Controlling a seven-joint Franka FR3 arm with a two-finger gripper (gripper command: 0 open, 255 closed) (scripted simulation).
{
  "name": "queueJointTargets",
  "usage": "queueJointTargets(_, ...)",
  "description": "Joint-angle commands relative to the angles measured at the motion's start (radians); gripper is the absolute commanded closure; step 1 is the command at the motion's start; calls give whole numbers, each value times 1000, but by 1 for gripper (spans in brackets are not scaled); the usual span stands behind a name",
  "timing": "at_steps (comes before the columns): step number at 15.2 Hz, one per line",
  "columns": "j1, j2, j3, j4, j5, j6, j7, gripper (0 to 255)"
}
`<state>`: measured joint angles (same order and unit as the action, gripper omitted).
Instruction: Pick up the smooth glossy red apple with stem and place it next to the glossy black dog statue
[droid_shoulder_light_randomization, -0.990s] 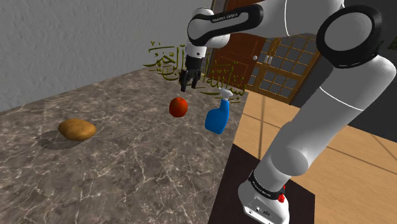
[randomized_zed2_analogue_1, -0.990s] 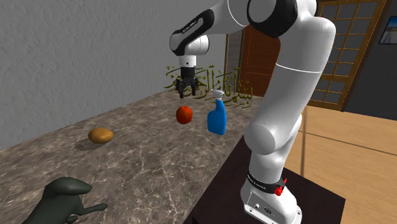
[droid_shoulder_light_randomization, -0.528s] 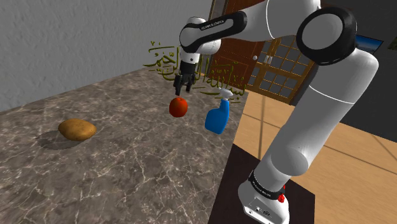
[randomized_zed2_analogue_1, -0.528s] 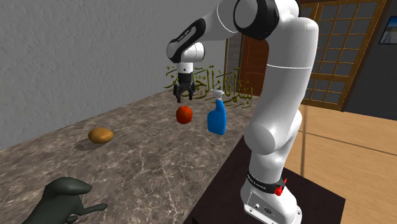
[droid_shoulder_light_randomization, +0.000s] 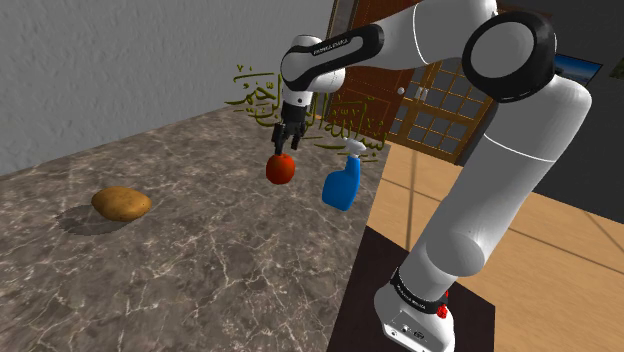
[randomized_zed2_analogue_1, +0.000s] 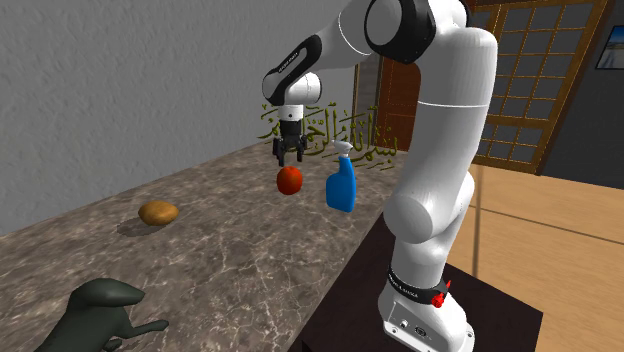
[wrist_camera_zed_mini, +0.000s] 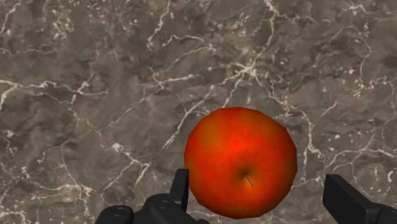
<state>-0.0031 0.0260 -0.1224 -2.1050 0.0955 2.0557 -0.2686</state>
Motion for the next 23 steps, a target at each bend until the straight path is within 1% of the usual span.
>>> queueJointTargets(1,0,0,0,0,0,1,0,0)
queueJointTargets(2,0,0,0,0,0,0,0,0)
queueJointTargets(3,0,0,0,0,0,0,0,255)
queueJointTargets(12,0,0,0,0,0,1,0,255)
queueJointTargets(23,0,-49,0,94,-12,-142,17,255)
